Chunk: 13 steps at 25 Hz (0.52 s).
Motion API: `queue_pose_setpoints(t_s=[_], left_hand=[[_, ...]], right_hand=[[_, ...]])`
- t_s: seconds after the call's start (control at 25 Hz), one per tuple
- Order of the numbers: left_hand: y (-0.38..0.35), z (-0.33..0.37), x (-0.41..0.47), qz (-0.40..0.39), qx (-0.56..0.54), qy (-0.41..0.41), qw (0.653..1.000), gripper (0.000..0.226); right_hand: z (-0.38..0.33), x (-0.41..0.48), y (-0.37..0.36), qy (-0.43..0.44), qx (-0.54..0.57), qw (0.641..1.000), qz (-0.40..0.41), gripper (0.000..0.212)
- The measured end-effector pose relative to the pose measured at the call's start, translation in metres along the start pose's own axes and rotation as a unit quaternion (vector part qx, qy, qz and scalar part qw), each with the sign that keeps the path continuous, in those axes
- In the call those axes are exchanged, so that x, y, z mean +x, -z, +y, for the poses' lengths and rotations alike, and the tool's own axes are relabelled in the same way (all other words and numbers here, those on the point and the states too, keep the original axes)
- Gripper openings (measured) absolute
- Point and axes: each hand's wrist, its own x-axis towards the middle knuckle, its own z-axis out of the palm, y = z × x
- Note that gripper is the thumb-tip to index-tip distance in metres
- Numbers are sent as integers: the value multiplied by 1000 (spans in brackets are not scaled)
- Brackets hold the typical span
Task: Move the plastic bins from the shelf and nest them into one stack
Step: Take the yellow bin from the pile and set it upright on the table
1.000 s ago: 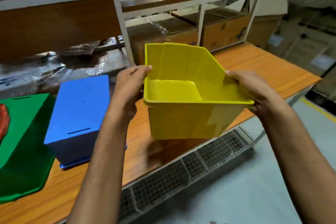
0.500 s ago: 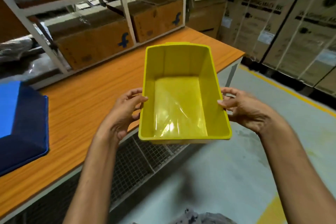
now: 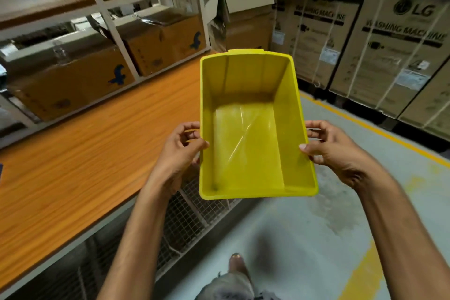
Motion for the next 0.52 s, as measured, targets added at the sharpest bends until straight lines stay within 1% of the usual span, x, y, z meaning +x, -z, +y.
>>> queue_pose_setpoints(t_s=[0.12, 0.28, 0.52], left_hand=[[-17, 5, 41, 15, 25, -16, 999, 37], [-29, 11, 106, 24, 21, -15, 999, 40], [-30, 31, 203, 81, 43, 11, 996, 31]], right_hand=[[-10, 51, 10, 32, -33, 999, 12, 50], [-35, 127, 11, 67, -64, 995, 25, 55], [-87, 243, 4, 65, -110, 991, -27, 53]])
